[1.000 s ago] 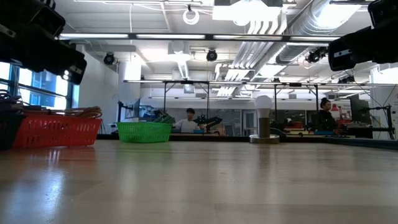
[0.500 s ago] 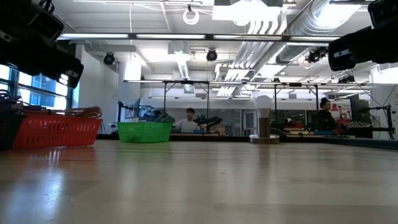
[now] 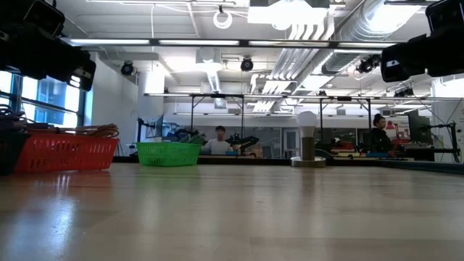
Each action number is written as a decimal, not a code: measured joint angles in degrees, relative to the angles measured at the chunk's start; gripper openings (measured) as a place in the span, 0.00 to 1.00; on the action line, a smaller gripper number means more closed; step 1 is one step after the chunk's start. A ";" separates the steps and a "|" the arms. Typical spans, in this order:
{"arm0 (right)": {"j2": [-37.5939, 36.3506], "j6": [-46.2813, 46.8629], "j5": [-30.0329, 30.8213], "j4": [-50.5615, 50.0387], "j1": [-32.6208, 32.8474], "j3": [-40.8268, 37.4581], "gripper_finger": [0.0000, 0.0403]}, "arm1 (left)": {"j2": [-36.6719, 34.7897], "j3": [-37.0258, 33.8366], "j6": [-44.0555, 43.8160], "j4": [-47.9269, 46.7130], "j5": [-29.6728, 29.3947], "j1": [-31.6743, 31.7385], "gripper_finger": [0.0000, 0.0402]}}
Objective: Pick & Place USB Port
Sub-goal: Return to Home Position
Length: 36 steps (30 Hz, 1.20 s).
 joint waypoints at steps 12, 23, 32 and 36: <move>1.08 -0.43 -6.97 0.39 -9.25 0.00 0.00 | 0.01 0.04 -0.40 -0.35 0.57 0.00 0.00; 6.54 2.40 -4.66 7.82 -10.11 -2.47 0.00 | 0.01 0.07 -0.55 -0.43 0.74 0.00 0.00; 6.73 1.32 -2.63 8.79 -10.03 -2.73 0.00 | 0.04 0.07 -1.97 -0.45 0.93 0.00 0.00; 6.59 1.39 -2.73 8.71 -10.02 -2.73 0.00 | 0.04 0.07 -1.61 -0.45 0.93 0.00 0.00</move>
